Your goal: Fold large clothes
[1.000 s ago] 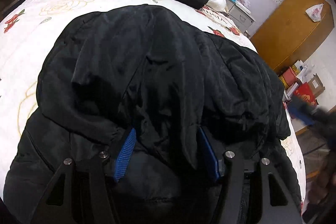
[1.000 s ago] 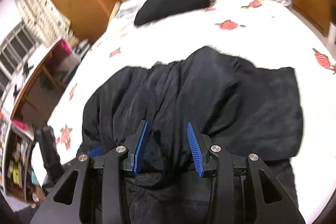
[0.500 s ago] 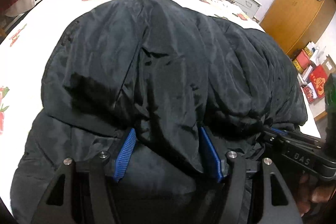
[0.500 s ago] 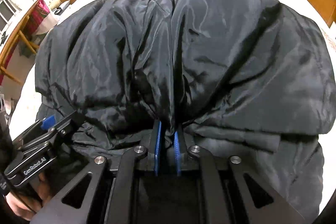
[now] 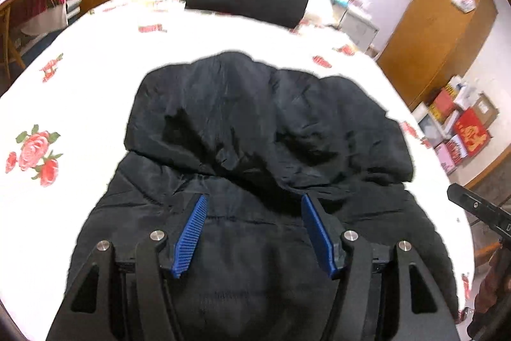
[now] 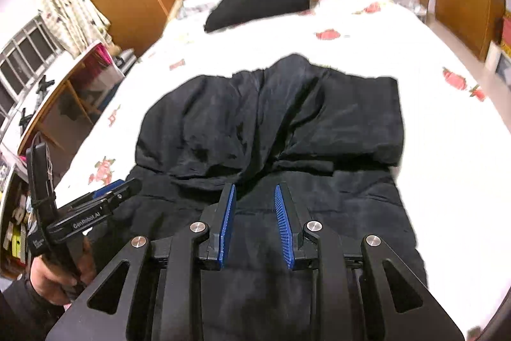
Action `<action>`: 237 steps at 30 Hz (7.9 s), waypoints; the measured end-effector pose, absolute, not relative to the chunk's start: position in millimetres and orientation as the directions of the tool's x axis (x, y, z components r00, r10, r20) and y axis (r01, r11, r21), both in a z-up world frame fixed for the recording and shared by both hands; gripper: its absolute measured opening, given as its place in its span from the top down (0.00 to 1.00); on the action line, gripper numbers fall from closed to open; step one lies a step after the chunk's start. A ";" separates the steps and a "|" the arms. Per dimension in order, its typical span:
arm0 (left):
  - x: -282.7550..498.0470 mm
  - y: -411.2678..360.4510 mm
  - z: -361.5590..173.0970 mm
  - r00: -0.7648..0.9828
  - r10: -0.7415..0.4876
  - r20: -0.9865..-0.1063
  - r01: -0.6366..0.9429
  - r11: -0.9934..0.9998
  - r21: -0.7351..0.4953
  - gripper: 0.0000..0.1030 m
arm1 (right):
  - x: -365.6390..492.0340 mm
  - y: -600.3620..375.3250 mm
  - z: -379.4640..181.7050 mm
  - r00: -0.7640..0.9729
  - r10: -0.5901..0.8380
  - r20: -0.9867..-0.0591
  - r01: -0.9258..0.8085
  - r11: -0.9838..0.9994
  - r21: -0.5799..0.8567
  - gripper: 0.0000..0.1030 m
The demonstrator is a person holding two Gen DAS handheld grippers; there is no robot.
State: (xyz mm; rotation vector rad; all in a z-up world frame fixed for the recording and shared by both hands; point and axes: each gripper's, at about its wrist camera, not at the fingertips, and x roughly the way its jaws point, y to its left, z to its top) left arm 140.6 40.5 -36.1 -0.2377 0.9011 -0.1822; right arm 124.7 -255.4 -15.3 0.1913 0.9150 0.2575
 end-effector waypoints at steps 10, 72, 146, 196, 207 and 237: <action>54.0 58.5 41.9 0.750 -0.233 -0.619 0.166 0.972 -0.165 0.38 | 27.4 -265.3 28.0 0.709 0.243 -0.662 -0.123 0.967 0.223 0.74; 20.2 134.6 -24.1 0.671 -0.132 -0.729 -0.056 0.972 -0.227 0.83 | 4.8 -364.2 -45.1 0.595 0.402 -0.695 0.040 0.849 0.526 0.87; 387.6 144.3 -101.4 0.636 -0.140 -0.759 -0.130 0.950 -0.284 0.76 | 356.6 -372.5 -90.4 0.580 0.186 -0.793 0.129 0.940 0.315 0.91; 403.7 -13.1 -145.3 0.643 -0.212 -0.736 0.146 0.977 -0.154 0.66 | 372.0 -247.7 -141.7 0.614 0.103 -0.782 -0.036 0.994 0.103 0.56; 404.1 -12.8 -126.7 0.605 -0.195 -0.772 0.151 0.980 -0.129 0.67 | 372.6 -243.2 -128.6 0.615 0.074 -0.785 -0.035 0.997 0.067 0.56; 358.2 116.8 -111.3 0.661 -0.032 -0.749 -0.049 0.995 -0.086 0.67 | 312.8 -300.9 -107.3 0.616 -0.039 -0.787 0.065 0.998 0.001 0.56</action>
